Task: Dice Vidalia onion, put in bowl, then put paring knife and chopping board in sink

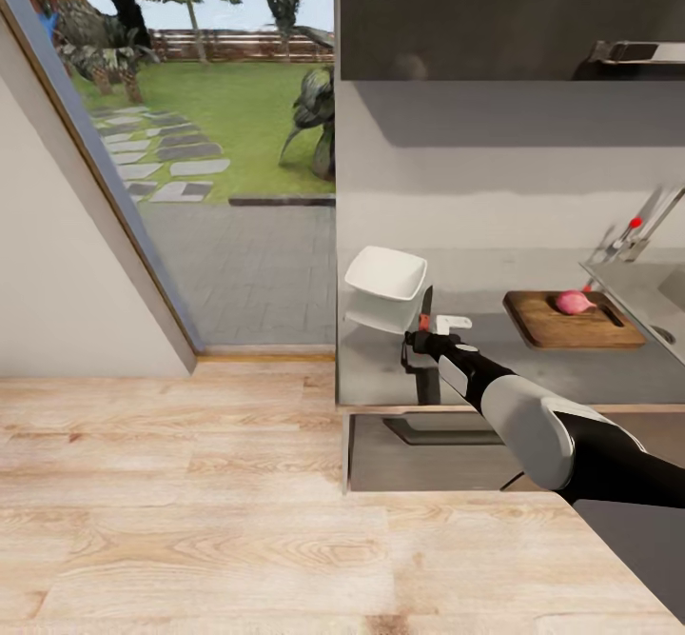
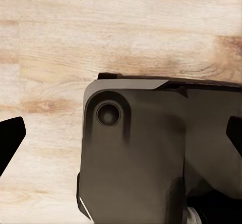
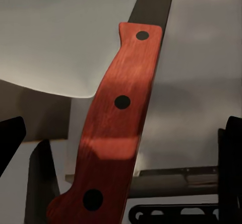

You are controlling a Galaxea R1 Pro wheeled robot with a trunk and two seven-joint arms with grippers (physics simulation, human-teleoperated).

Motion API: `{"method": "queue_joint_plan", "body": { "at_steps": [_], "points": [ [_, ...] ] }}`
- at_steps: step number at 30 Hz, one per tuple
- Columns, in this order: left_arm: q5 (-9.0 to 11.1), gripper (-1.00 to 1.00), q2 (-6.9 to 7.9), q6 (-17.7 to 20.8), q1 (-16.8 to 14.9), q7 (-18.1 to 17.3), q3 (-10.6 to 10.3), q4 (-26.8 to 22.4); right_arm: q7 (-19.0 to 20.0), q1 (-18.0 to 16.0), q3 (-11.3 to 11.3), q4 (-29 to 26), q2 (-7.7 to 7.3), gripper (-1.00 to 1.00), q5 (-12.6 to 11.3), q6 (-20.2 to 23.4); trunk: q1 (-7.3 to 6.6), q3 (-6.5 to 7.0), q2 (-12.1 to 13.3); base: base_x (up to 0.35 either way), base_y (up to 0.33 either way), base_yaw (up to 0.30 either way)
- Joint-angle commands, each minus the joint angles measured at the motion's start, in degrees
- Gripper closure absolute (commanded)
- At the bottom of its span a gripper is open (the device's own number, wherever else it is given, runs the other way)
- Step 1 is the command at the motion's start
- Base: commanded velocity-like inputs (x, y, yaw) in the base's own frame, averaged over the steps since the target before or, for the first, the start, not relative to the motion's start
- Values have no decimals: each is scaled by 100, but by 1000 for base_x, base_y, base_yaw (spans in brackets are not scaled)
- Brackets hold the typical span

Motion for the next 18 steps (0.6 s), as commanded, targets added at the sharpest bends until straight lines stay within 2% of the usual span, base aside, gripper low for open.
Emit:
{"method": "queue_joint_plan", "body": {
  "at_steps": [1,16,17,18],
  "points": [
    [53,-100,2,-22,-4,18,-49,5,1,-3,-86,12,1,-100,35,-4,4,-16,-8,0,0,0],
    [53,-100,2,-22,-5,18,-49,7,4,-3,-86,6,-8,-100,35,42,4,-60,-8,0,0,0],
    [53,-100,2,-22,-3,18,-49,7,4,-3,-86,5,-8,100,35,68,4,-60,-8,0,0,0],
    [55,-100,2,-22,-6,18,-49,7,4,-3,-86,5,-8,100,35,88,4,-60,-8,0,0,0]
  ]
}}
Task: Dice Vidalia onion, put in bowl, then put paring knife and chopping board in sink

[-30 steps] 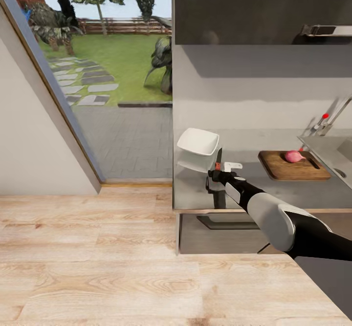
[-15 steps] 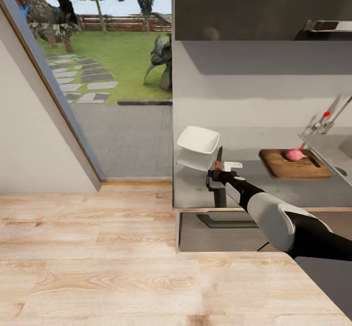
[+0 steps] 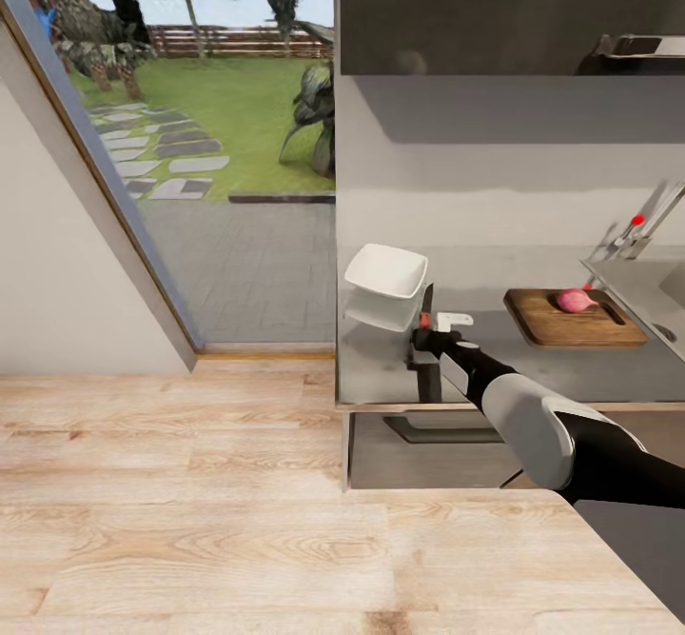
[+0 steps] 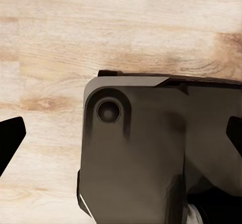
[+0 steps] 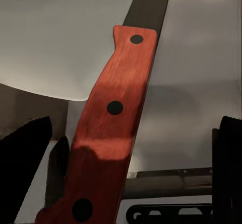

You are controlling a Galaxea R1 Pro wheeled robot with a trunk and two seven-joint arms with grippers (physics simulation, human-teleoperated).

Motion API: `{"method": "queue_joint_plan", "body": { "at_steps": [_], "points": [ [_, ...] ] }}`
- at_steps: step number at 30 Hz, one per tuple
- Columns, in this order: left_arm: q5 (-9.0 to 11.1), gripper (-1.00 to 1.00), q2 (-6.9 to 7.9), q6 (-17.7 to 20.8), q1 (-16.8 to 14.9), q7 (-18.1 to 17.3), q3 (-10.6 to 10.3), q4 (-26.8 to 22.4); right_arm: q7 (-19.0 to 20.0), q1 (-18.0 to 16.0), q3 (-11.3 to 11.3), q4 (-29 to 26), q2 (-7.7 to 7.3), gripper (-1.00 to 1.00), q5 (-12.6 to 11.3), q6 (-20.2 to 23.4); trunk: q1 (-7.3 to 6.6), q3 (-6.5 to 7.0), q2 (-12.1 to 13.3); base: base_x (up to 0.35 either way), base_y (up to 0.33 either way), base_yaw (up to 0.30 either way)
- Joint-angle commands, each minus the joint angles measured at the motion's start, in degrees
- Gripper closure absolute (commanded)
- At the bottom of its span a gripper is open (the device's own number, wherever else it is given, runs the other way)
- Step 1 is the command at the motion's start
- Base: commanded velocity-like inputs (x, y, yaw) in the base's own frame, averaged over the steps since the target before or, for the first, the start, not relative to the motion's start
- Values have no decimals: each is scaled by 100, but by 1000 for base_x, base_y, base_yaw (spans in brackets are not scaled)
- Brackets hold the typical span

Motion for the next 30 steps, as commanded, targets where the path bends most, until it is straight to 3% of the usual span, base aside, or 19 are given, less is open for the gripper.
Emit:
{"method": "queue_joint_plan", "body": {
  "at_steps": [1,30],
  "points": [
    [55,-100,2,-22,-3,18,-49,4,11,-2,-110,131,2,100,17,17,5,-10,-6,0,0,0],
    [53,-100,-3,-22,-2,18,-57,4,-14,-2,-127,121,-33,100,2,58,5,45,-6,0,-3,0]
  ]
}}
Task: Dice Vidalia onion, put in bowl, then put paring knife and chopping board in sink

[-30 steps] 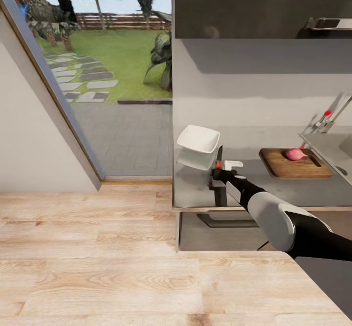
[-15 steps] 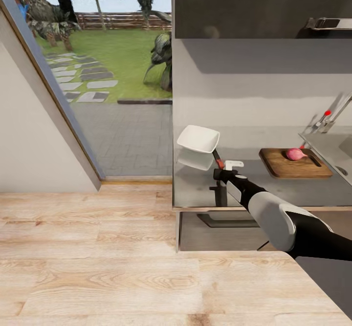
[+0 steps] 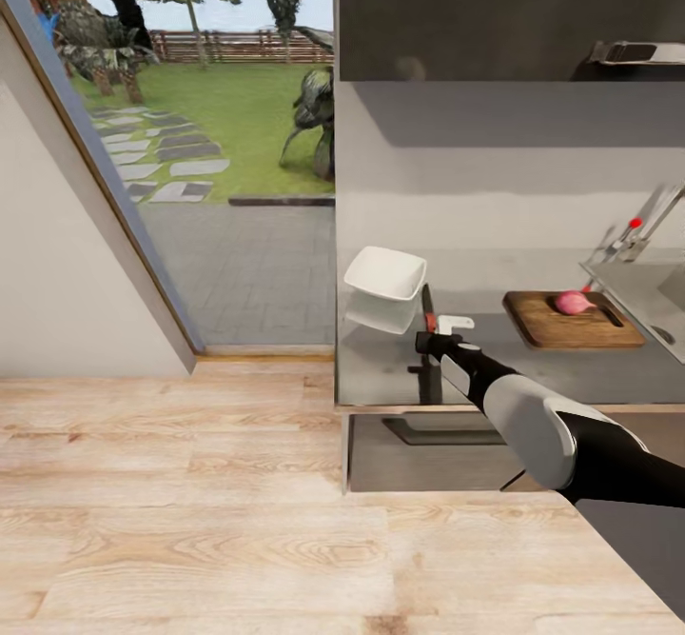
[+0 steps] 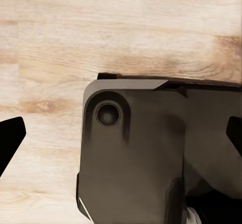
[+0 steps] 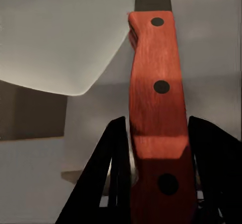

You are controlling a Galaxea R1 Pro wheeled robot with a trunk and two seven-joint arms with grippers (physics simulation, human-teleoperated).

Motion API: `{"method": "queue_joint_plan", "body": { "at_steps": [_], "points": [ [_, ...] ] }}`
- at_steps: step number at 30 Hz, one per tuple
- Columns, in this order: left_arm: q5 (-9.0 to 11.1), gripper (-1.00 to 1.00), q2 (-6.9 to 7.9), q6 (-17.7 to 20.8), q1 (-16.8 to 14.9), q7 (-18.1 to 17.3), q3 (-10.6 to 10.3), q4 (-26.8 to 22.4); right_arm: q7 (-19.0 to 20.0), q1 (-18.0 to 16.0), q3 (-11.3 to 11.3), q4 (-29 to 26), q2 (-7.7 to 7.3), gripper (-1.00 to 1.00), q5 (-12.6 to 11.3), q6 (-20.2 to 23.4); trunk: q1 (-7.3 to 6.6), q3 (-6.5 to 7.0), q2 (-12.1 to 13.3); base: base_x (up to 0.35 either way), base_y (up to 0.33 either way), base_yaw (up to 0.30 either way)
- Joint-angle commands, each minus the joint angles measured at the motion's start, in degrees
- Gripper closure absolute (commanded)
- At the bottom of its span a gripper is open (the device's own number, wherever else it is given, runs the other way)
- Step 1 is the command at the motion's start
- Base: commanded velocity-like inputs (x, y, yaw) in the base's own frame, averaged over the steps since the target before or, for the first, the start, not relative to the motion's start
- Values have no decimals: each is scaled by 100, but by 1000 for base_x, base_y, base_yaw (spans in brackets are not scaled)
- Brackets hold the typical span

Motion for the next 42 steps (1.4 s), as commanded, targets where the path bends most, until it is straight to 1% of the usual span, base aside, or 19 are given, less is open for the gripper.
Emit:
{"method": "queue_joint_plan", "body": {
  "at_steps": [1,17,33,42],
  "points": [
    [55,-100,3,-22,-4,18,-49,3,-9,0,-107,17,1,100,11,17,4,-3,-8,0,-130,0],
    [52,-100,6,-21,-6,18,-49,3,-7,0,-102,17,1,100,9,17,4,112,-8,0,-267,0],
    [56,-100,8,-22,-7,18,-43,3,-1,0,-97,-45,25,100,14,13,4,253,-8,0,-18,0],
    [59,-100,8,-19,-7,18,-41,3,-5,0,-90,-98,5,100,40,47,4,333,-8,0,0,0]
  ]
}}
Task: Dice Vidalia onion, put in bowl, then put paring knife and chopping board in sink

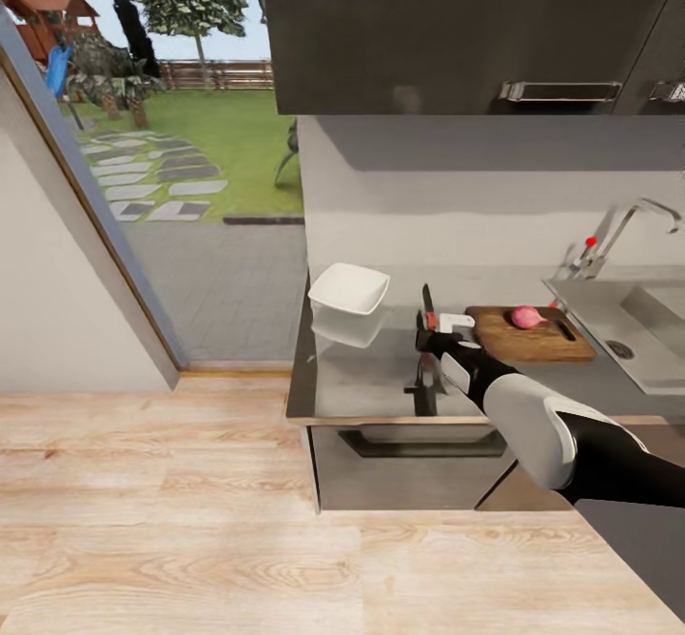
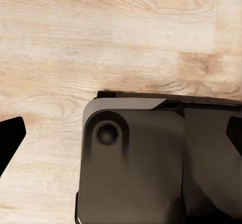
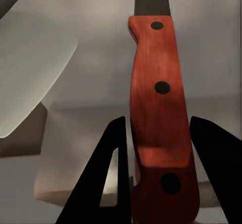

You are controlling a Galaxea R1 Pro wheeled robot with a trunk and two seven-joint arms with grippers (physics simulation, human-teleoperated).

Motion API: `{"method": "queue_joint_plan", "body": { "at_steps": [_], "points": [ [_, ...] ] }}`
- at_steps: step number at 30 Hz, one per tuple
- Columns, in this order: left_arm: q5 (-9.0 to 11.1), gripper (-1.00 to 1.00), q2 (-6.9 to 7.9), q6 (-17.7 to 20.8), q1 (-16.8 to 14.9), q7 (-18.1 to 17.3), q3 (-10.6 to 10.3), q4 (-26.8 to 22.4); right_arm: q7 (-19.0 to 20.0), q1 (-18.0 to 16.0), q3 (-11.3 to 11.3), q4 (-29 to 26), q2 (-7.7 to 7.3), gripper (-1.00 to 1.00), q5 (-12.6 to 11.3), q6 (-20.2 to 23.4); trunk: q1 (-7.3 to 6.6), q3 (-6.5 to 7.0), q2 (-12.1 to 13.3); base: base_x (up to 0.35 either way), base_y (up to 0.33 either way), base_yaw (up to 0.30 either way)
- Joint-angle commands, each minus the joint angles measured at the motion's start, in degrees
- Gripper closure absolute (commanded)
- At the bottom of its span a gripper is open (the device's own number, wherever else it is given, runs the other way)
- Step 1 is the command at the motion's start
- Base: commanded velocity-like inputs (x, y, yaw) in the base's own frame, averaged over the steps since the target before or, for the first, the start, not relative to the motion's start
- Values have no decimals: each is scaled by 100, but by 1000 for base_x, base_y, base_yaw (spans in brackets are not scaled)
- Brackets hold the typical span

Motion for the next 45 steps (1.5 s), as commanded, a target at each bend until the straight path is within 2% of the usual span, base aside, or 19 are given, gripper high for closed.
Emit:
{"method": "queue_joint_plan", "body": {
  "at_steps": [1,5,8,13,18,26,31,36,39,42,45],
  "points": [
    [54,-100,2,-21,-4,18,-49,4,-7,-5,-50,-1,-3,100,59,9,3,-1,-10,0,0,0],
    [53,-100,2,-23,0,18,-49,4,-8,-5,-42,-116,-68,100,68,169,3,35,-10,0,0,0],
    [53,-100,2,-21,-1,18,-49,4,-4,-5,20,-400,-119,100,70,382,3,62,-10,0,0,0],
    [53,-100,2,-22,-2,18,-49,4,-3,-5,338,-1496,-136,100,71,1161,3,107,-10,0,0,0],
    [53,-100,2,-21,-2,18,-49,4,-3,-5,426,-2215,-114,100,71,1609,3,152,-10,0,0,0],
    [49,-100,2,-25,-2,18,-49,4,4,-5,454,-2579,-51,100,219,1673,3,224,-10,0,0,0],
    [47,-100,9,-25,-4,18,-49,-5,6,-5,453,-2673,89,100,532,1663,3,269,-10,0,0,0],
    [46,-100,16,-74,-5,18,-64,-56,6,68,453,-2642,108,100,637,1654,3,315,-10,0,0,0],
    [46,-100,19,-321,-4,11,-72,-88,6,137,453,-2642,110,100,655,1652,3,342,-10,0,0,0],
    [51,-100,28,-841,-2,8,-74,-63,6,160,453,-2637,111,100,658,1652,3,369,-10,0,0,0],
    [54,-100,29,-1618,-1,21,-75,125,6,173,453,-2638,111,100,659,1652,3,396,-10,0,0,0]
  ]
}}
